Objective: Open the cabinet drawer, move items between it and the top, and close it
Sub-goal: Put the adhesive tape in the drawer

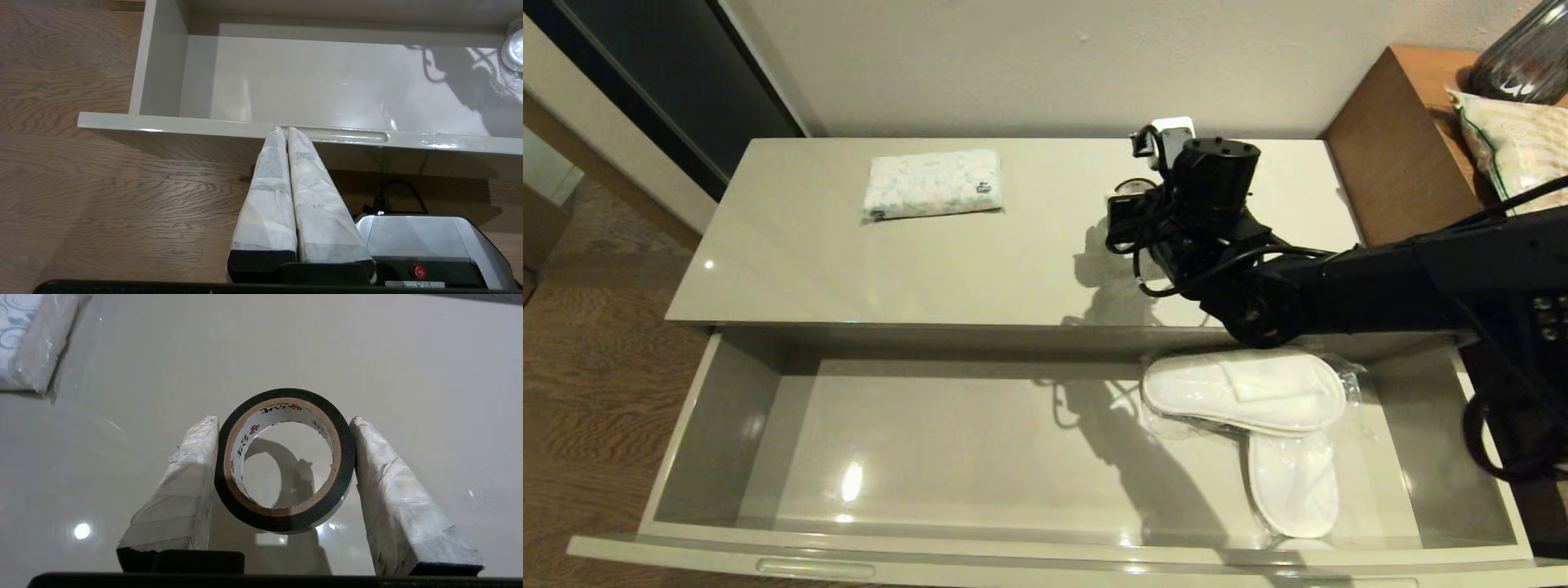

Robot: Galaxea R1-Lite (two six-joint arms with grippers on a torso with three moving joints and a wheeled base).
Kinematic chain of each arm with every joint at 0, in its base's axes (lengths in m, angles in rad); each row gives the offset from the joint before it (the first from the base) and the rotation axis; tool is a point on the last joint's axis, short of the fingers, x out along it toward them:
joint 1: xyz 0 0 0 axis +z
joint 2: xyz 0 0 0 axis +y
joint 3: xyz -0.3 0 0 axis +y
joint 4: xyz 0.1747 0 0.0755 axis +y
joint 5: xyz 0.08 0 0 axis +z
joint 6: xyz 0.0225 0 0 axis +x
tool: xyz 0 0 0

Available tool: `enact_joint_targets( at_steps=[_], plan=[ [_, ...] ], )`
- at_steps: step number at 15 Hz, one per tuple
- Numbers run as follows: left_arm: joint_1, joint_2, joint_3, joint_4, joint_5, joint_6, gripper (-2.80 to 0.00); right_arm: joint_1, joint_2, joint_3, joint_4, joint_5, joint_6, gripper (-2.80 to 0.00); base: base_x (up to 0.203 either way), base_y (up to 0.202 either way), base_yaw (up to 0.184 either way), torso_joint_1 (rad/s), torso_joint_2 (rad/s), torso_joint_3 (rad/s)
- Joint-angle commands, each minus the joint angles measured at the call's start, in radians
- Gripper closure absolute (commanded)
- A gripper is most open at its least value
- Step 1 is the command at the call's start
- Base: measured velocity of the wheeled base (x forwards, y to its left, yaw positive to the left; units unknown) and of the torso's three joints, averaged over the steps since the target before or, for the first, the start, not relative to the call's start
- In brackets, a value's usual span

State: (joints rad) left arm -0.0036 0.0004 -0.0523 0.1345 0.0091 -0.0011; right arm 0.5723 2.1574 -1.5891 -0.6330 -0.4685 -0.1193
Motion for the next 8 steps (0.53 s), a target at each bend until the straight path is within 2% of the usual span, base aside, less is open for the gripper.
enact_joint_targets(
  at_steps=[1,3,5,8],
  plan=[
    [-0.001,0.000,0.000,0.001,0.000,-0.002,0.00,0.003,-0.181,0.140,0.031,-0.004,0.027,0.00,0.000,0.000,0.000,0.000,0.00,0.000],
    [-0.001,0.000,0.000,0.001,0.000,0.000,0.00,0.019,-0.313,0.236,0.149,-0.004,0.105,0.00,0.000,0.000,0.000,0.000,0.00,0.000],
    [0.001,0.000,0.000,0.001,0.000,0.000,0.00,0.052,-0.431,0.338,0.297,-0.004,0.215,0.00,0.000,0.000,0.000,0.000,0.00,0.000],
    [0.001,0.000,0.000,0.001,0.000,0.000,0.00,0.115,-0.538,0.547,0.382,-0.005,0.329,0.00,0.000,0.000,0.000,0.000,0.00,0.000]
  ],
)
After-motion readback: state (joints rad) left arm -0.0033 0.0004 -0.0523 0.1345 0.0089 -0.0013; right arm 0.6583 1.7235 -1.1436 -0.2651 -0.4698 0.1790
